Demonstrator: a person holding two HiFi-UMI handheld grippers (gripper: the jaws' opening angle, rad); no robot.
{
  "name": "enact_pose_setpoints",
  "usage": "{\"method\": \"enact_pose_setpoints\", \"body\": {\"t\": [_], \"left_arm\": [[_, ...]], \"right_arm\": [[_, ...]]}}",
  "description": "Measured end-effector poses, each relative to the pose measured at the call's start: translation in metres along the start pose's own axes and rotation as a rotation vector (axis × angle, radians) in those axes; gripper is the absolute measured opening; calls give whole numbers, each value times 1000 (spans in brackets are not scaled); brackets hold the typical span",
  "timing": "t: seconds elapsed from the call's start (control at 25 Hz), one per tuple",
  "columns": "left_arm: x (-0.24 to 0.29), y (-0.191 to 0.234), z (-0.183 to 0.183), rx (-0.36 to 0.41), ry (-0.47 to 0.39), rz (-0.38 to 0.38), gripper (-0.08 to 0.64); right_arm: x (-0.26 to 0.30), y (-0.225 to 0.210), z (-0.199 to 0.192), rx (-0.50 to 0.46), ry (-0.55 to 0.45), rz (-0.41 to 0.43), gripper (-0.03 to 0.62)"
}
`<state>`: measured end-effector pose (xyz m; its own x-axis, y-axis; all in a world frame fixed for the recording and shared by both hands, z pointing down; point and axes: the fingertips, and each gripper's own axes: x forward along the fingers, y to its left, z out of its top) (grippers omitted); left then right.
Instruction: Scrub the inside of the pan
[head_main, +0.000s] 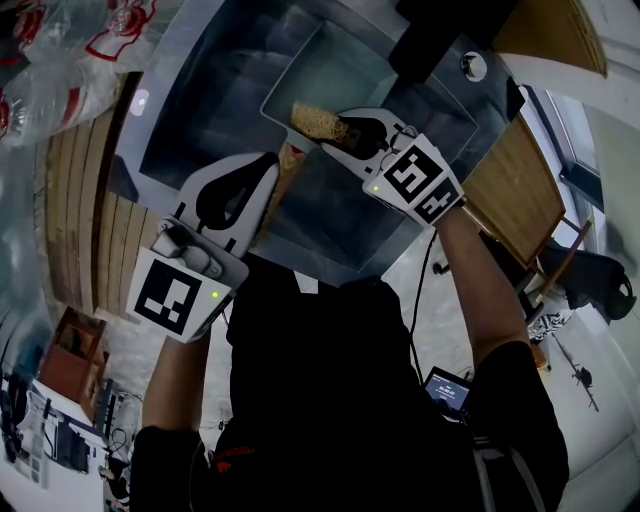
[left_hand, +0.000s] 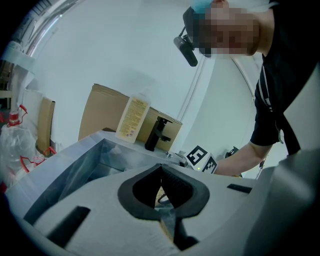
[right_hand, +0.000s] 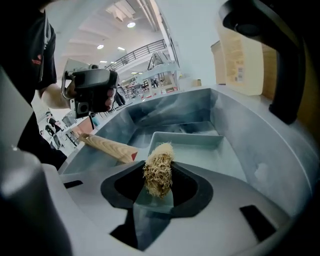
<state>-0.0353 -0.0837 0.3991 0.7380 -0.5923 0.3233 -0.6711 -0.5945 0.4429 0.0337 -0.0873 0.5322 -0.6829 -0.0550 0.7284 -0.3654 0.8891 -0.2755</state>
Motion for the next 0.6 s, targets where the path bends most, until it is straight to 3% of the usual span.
{"method": "enact_pose_setpoints", "body": {"t": [0.6], "left_arm": [[10, 2, 1, -2, 10, -6, 18]], "right_arm": [[-9, -78, -15, 45, 55, -186, 146]]}}
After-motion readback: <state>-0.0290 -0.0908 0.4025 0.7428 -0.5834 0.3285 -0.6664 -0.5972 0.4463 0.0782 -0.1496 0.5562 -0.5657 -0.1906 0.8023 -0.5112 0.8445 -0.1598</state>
